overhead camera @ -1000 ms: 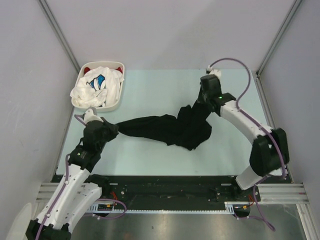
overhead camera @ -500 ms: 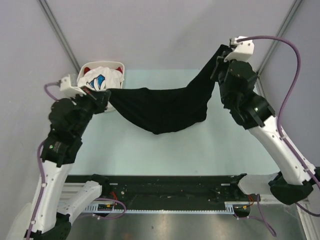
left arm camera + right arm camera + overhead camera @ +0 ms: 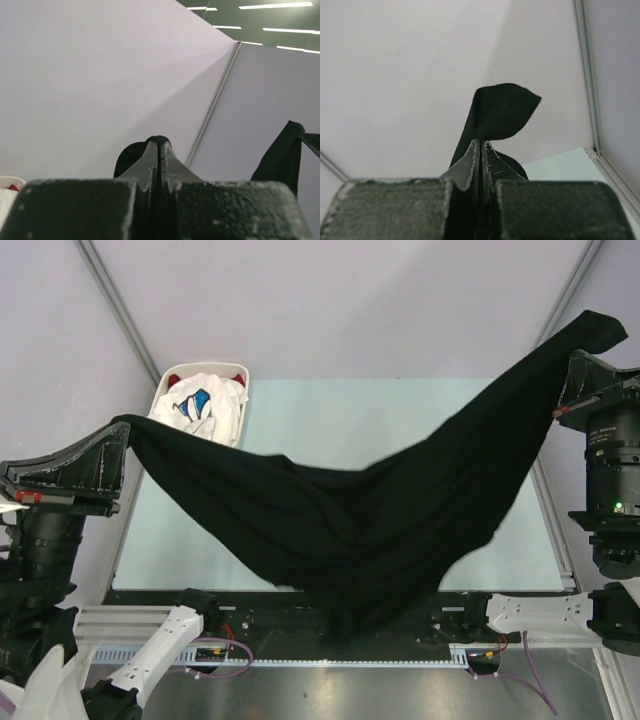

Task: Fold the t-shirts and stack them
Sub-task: Flatten the tshirt out

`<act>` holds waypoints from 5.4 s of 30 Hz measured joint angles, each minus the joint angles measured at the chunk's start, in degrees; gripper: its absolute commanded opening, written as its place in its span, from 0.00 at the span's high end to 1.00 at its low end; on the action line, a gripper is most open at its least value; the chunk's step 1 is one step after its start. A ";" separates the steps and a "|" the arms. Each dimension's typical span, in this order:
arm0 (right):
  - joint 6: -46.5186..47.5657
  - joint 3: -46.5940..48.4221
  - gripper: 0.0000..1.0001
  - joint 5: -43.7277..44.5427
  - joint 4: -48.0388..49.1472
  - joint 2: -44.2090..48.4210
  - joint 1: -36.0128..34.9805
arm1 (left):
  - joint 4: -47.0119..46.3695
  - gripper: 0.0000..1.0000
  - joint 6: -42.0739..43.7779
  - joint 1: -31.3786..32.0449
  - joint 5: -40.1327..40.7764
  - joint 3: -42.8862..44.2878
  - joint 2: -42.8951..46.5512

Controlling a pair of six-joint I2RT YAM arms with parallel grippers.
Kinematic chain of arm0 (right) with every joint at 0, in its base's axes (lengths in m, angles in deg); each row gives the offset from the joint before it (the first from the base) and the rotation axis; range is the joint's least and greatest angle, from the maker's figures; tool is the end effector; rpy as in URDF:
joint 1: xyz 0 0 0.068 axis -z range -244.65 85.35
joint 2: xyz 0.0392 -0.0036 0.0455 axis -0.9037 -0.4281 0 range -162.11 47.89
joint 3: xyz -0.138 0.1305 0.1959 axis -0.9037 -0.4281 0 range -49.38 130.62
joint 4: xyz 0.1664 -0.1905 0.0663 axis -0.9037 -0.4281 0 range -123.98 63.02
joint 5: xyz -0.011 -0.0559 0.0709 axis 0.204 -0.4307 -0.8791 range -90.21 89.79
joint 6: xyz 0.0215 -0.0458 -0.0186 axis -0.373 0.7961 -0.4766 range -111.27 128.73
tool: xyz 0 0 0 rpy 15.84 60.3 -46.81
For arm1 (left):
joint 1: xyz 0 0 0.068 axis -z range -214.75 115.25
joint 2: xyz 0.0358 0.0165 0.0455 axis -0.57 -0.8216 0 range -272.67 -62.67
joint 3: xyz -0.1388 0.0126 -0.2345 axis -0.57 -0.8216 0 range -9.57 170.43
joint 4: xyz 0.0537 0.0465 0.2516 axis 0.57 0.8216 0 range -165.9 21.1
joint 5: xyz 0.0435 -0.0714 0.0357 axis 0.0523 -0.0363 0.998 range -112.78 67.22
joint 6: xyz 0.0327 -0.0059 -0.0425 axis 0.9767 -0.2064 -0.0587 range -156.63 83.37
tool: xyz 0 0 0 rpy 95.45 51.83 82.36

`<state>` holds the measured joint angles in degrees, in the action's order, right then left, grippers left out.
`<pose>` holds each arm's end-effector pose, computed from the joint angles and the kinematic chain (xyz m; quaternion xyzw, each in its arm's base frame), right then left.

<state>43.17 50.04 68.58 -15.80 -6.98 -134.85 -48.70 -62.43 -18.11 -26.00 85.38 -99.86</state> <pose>0.0481 0.0354 0.6159 0.1376 0.5758 0.0836 0.8016 -0.0158 0.0028 0.5680 -0.0152 0.4959 -0.3272 0.8042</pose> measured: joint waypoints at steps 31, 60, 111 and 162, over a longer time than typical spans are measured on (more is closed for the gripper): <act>-50.82 -16.52 0.01 -35.01 -36.02 -42.40 59.95 | -6.60 1.00 -3.82 -0.02 12.63 -43.95 -4.15; -59.34 -32.54 0.11 -50.01 -51.15 -34.34 -13.64 | -4.74 1.00 -5.75 -0.37 21.31 -55.23 -5.42; -57.99 -30.40 1.00 -31.65 -40.59 -33.35 -14.97 | -3.56 1.00 -5.09 -5.22 13.99 -55.10 -1.09; 11.06 12.87 1.00 -24.09 -2.05 -15.47 -6.82 | -30.53 1.00 -7.96 -5.27 -25.40 -14.71 -6.36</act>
<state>54.23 62.91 44.49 -17.86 -22.45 -141.67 -79.23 -70.39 -23.38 -51.40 70.67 -106.22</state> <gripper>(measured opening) 0.017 0.012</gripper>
